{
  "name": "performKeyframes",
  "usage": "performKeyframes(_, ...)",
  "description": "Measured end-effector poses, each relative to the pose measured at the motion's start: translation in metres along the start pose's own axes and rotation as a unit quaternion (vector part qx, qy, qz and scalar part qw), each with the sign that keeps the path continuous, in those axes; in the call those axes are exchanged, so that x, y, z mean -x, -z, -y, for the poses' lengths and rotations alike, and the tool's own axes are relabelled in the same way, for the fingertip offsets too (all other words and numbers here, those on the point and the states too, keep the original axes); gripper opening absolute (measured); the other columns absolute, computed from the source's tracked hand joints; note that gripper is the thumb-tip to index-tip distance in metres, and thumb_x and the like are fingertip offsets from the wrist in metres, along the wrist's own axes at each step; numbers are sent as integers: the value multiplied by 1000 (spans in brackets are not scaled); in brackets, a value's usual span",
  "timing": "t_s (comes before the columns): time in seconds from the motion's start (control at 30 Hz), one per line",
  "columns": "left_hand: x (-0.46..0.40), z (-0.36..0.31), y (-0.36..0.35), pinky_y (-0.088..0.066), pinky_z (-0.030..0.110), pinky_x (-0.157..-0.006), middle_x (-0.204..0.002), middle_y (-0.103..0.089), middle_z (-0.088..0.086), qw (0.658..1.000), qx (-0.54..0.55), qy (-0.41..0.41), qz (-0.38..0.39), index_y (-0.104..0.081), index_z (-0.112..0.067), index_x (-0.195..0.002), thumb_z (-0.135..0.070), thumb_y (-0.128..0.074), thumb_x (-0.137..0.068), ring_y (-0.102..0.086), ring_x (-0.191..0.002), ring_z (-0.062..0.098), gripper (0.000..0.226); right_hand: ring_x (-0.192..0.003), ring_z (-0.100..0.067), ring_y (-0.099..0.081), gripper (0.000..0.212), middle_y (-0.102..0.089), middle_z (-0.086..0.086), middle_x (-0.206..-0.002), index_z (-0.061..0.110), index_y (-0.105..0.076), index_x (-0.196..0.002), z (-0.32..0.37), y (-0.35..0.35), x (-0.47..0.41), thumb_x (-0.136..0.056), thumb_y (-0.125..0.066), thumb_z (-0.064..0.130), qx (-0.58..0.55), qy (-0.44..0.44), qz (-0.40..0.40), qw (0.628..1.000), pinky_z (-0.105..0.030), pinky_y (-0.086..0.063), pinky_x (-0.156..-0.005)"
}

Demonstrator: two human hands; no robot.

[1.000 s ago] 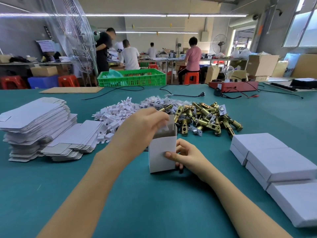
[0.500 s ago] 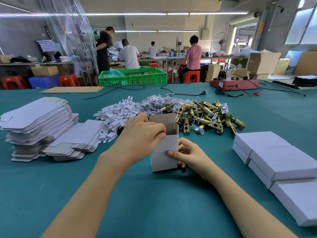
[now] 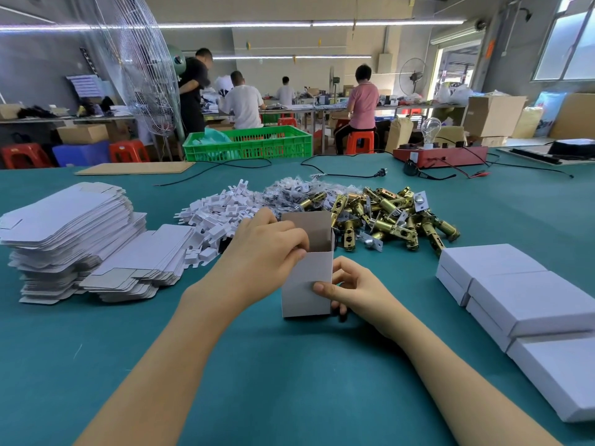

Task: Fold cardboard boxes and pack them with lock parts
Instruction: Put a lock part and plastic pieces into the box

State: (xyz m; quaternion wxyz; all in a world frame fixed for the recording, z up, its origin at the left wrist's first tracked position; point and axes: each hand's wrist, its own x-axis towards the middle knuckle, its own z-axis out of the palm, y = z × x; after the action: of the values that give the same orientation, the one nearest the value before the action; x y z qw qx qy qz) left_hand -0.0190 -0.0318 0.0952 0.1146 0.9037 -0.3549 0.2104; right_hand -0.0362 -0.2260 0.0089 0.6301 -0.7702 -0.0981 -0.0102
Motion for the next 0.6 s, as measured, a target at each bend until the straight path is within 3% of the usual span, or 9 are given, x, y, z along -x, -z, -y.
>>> performKeyframes(0.3, -4, 4, 5, -35, 40, -93, -104, -67, -7, 999, 9, 43, 21, -66, -19, -104, -19, -47, -102, -31, -92, 16, 19, -66, -15, -61, 44, -67, -3, -85, 17, -59, -96, 0, -1, -1, -67, -75, 46, 6, 2, 0, 1000, -28, -48, -56)
performKeyframes(0.4, -3, -4, 2, -24, 31, -81, -103, -64, -10, 998, -52, 24, -22, -63, -21, -104, -15, -49, -100, -27, -92, 15, 16, -66, -15, -61, 43, -67, -4, -86, 17, -59, -97, -1, -1, -1, -68, -75, 45, 6, 2, -2, 1000, -28, -48, -56)
performKeyframes(0.47, -1, -8, 2, -15, 32, -71, -91, -64, -6, 991, -120, -10, -60, -64, -17, -93, -2, -60, -89, -36, -89, 20, 16, -65, -15, -61, 43, -67, -5, -87, 16, -59, -97, 0, -1, -1, -69, -75, 45, 7, 2, -1, 1000, -28, -48, -56)
performKeyframes(0.53, 0, -9, 2, -18, 35, -70, -78, -63, -1, 984, -143, -37, -95, -65, -13, -80, 7, -71, -75, -50, -84, 27, 21, -65, -15, -61, 45, -67, -6, -87, 16, -59, -97, -1, -2, -1, -68, -75, 46, 8, 2, -1, 1000, -29, -48, -56)
performKeyframes(0.6, 0, -10, 1, -16, 33, -72, -83, -63, -5, 983, -161, -49, -72, -67, -16, -85, 2, -68, -81, -51, -91, 27, 19, -65, -16, -61, 46, -67, -6, -86, 15, -59, -97, -1, -1, -1, -67, -75, 47, 6, 2, -1, 1000, -29, -48, -55)
